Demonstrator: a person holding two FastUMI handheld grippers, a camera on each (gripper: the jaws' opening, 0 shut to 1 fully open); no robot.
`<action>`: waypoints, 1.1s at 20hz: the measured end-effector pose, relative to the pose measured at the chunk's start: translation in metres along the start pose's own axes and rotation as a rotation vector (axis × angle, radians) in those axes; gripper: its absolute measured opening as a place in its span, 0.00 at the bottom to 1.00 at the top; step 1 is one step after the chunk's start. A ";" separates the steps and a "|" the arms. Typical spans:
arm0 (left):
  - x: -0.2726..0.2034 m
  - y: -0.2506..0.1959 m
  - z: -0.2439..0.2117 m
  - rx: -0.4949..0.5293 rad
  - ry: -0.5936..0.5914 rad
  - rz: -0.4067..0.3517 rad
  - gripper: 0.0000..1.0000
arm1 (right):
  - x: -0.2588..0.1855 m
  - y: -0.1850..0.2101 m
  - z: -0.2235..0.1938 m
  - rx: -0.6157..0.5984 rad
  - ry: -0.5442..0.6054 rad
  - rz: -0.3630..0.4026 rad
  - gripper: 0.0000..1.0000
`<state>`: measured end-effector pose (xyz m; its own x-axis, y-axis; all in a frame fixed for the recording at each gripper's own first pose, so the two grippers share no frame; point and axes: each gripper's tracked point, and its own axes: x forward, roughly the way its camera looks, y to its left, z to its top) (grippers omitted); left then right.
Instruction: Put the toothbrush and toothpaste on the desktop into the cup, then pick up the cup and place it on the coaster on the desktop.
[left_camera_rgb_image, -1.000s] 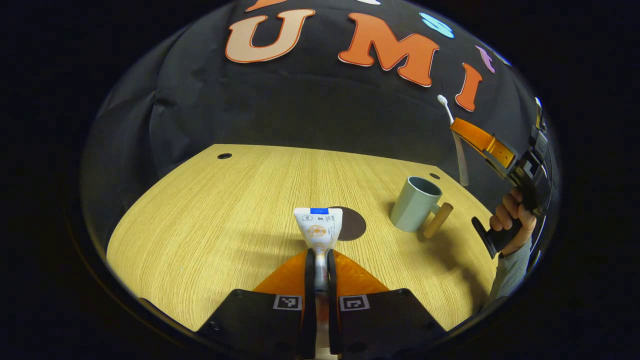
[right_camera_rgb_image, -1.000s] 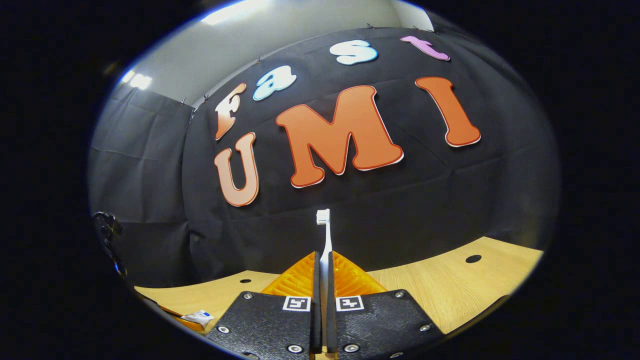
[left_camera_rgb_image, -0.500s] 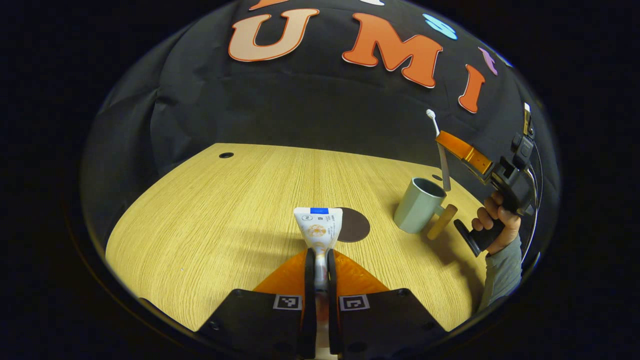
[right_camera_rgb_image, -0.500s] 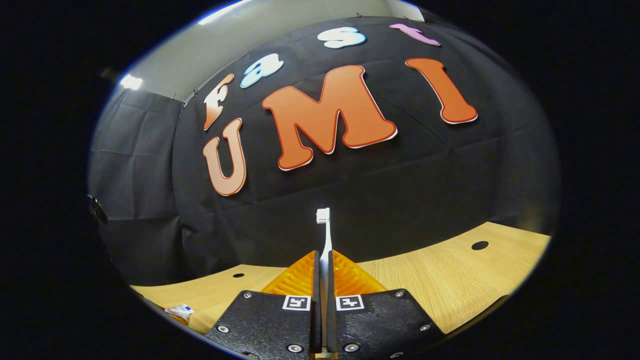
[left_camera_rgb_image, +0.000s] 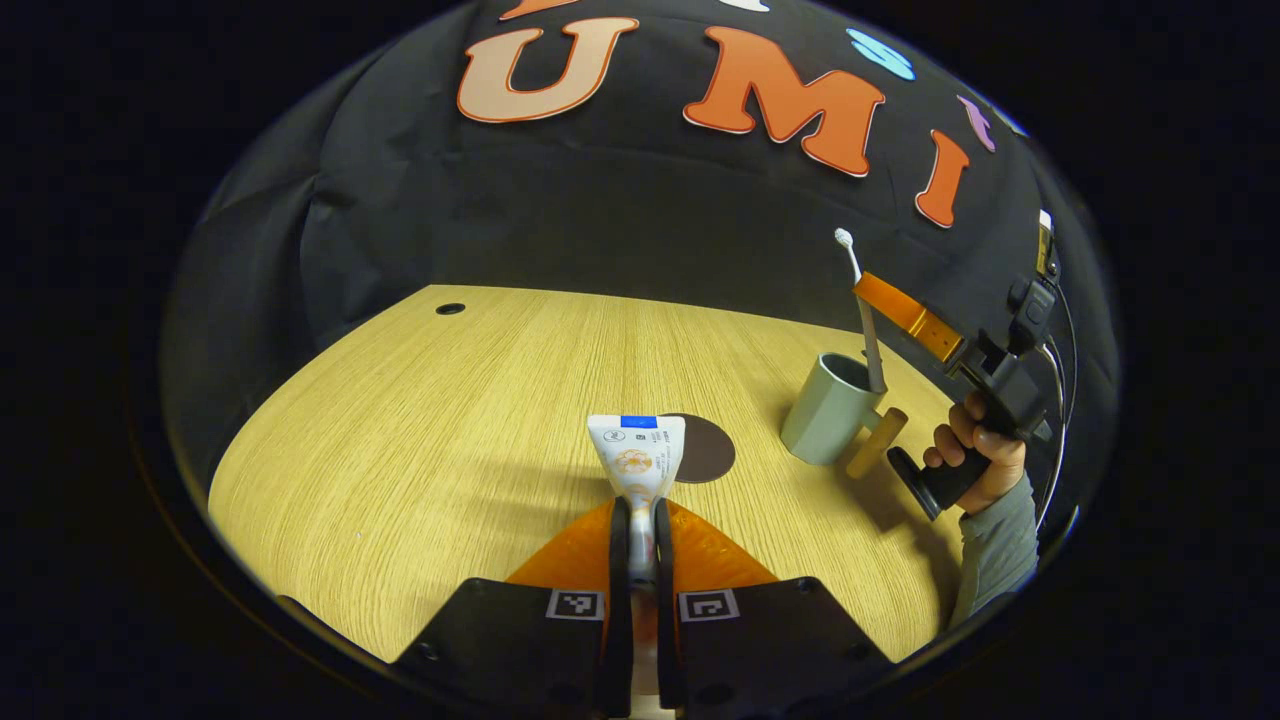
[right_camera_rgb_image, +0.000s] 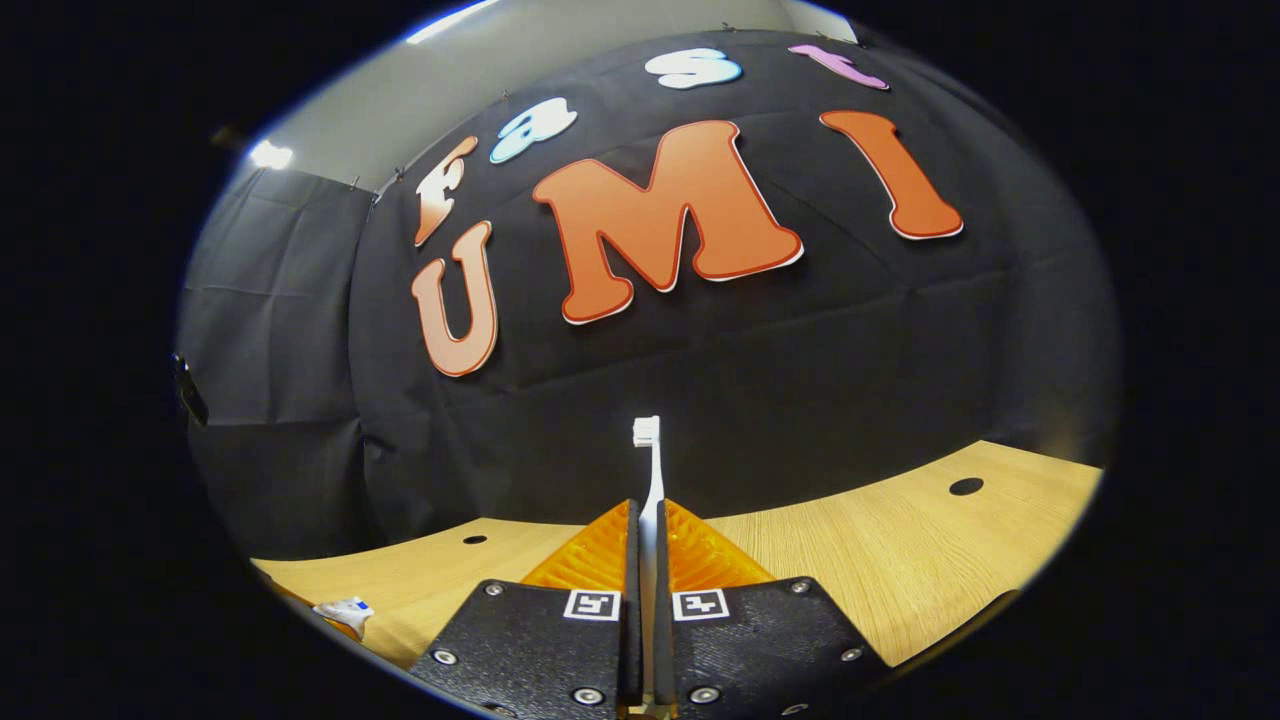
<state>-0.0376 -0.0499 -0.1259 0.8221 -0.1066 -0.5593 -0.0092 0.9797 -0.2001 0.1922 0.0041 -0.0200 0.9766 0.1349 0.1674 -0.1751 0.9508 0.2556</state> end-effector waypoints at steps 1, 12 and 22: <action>0.004 -0.002 -0.001 0.003 -0.001 -0.001 0.13 | -0.002 0.000 0.001 -0.007 -0.005 -0.003 0.05; -0.001 -0.031 0.015 0.029 -0.002 -0.015 0.13 | -0.009 -0.005 -0.016 -0.080 0.007 -0.023 0.06; 0.004 -0.046 0.027 0.035 0.010 -0.023 0.14 | -0.021 -0.003 -0.041 -0.126 0.083 -0.016 0.06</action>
<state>-0.0185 -0.0910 -0.0974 0.8163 -0.1306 -0.5626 0.0298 0.9823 -0.1847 0.1775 0.0103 -0.0631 0.9870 0.1375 0.0836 -0.1479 0.9797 0.1351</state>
